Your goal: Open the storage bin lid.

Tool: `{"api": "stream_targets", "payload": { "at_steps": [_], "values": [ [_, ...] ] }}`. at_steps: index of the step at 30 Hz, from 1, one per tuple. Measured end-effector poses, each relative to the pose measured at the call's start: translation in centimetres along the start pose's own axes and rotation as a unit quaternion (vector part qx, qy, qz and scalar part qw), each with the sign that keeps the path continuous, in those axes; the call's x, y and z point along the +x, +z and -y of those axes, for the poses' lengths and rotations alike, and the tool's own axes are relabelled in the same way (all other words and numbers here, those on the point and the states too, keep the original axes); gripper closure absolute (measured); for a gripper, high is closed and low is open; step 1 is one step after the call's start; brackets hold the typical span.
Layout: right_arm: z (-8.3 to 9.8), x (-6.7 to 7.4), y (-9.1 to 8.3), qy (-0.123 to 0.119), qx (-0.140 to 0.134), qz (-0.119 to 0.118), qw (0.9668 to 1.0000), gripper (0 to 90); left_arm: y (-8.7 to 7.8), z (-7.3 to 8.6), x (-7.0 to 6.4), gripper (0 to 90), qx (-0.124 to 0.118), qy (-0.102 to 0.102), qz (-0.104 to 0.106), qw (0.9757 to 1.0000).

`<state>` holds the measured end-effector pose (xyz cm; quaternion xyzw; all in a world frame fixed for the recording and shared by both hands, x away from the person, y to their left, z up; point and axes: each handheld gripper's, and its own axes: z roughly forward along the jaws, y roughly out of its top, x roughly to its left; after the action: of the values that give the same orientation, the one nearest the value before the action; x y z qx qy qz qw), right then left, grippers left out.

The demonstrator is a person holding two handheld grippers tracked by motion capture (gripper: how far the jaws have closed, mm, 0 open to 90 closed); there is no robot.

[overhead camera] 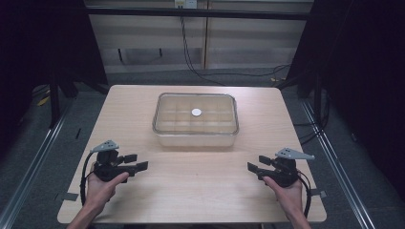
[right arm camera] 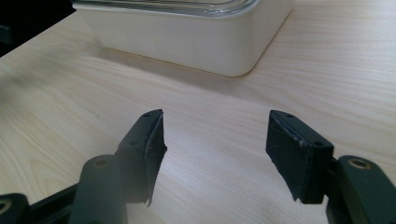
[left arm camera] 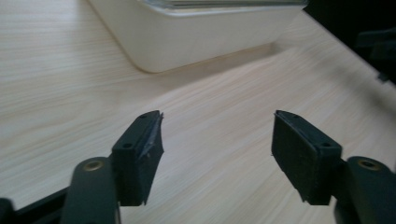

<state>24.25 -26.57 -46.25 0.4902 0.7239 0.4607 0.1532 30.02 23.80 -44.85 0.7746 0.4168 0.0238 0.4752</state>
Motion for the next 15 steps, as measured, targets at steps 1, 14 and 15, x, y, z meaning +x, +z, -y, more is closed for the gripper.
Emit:
{"api": "stream_targets", "payload": {
  "at_steps": [1,14,15],
  "values": [
    [-0.4,0.0,0.2,-0.004,0.008,-0.006,0.9999,38.8,0.6,-0.4,-0.4,34.4,0.008,0.018,-0.009,0.9998],
    [-4.3,-0.3,2.3,0.006,0.0,-0.043,0.9991,37.8,1.1,-3.1,1.0,34.4,-0.001,0.031,-0.024,0.9992],
    [-4.3,-0.3,2.3,0.006,0.0,-0.043,0.9991,37.8,1.1,-3.1,1.0,34.5,-0.001,0.031,-0.024,0.9992]
  ]
}}
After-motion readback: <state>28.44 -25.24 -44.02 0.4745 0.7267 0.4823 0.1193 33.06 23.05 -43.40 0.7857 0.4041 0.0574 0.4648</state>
